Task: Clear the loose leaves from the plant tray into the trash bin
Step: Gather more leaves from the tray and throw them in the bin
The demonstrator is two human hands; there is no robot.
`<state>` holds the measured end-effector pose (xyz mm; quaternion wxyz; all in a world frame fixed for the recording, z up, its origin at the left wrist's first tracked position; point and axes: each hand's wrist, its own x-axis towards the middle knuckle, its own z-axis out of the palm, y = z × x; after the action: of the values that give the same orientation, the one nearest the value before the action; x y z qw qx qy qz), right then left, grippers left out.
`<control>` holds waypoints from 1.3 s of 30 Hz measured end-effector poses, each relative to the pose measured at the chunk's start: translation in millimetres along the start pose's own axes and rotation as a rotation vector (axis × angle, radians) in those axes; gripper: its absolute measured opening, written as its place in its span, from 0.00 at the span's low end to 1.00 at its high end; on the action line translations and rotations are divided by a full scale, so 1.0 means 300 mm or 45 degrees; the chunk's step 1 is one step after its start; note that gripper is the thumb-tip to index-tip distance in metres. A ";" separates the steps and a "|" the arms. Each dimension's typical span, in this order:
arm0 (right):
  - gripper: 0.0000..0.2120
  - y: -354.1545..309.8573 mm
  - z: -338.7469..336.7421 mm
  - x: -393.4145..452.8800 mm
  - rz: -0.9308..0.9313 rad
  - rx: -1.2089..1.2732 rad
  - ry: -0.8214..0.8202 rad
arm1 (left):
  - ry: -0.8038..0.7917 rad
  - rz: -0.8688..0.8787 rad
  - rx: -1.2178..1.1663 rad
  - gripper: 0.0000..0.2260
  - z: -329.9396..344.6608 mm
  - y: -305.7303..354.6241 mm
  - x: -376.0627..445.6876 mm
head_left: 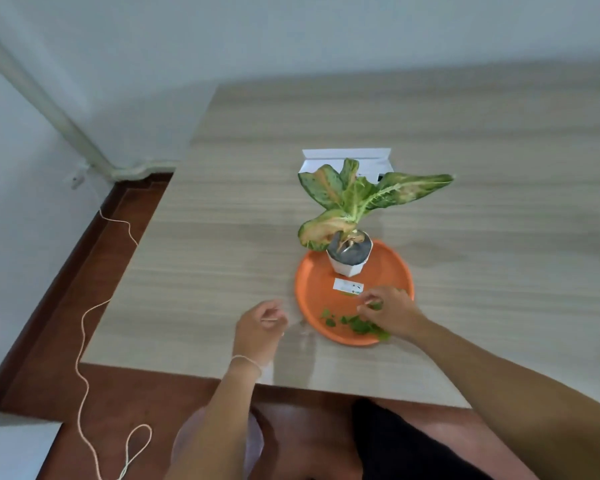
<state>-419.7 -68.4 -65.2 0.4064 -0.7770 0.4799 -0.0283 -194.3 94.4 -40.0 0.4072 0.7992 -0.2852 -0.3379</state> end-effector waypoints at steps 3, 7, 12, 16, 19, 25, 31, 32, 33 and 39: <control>0.21 0.071 -0.091 0.062 -0.137 -0.283 -0.299 | -0.209 0.091 0.233 0.14 0.144 0.085 0.061; 0.27 0.097 -0.112 0.099 -0.359 -0.680 -0.638 | -0.440 0.106 0.568 0.19 0.281 0.115 0.126; 0.12 0.135 -0.108 0.137 -0.425 -0.656 -0.773 | -0.592 0.111 0.883 0.20 0.334 0.090 0.166; 0.09 0.114 -0.118 0.166 -0.353 -0.534 -0.778 | -0.674 0.111 1.000 0.22 0.351 0.077 0.191; 0.15 0.130 -0.099 0.189 -0.425 -0.666 -0.587 | -0.702 0.097 1.066 0.25 0.373 0.083 0.197; 0.34 0.171 -0.076 0.202 -0.446 -0.863 -0.447 | -0.679 0.098 1.116 0.28 0.421 0.099 0.189; 0.35 0.157 -0.056 0.190 -0.482 -0.882 -0.427 | -0.618 0.163 1.215 0.29 0.464 0.120 0.156; 0.35 0.153 -0.051 0.186 -0.487 -0.892 -0.417 | -0.607 0.166 1.216 0.28 0.471 0.119 0.152; 0.35 0.148 -0.047 0.180 -0.486 -0.897 -0.408 | -0.589 0.174 1.218 0.27 0.478 0.116 0.150; 0.22 0.127 -0.039 0.156 -0.441 -0.890 -0.417 | -0.518 0.200 1.160 0.15 0.495 0.109 0.161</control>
<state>-427.3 -119.2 -98.8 0.1785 -0.9315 0.2521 0.1923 -285.5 -25.5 -92.8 -0.0225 0.7898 -0.5366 -0.2964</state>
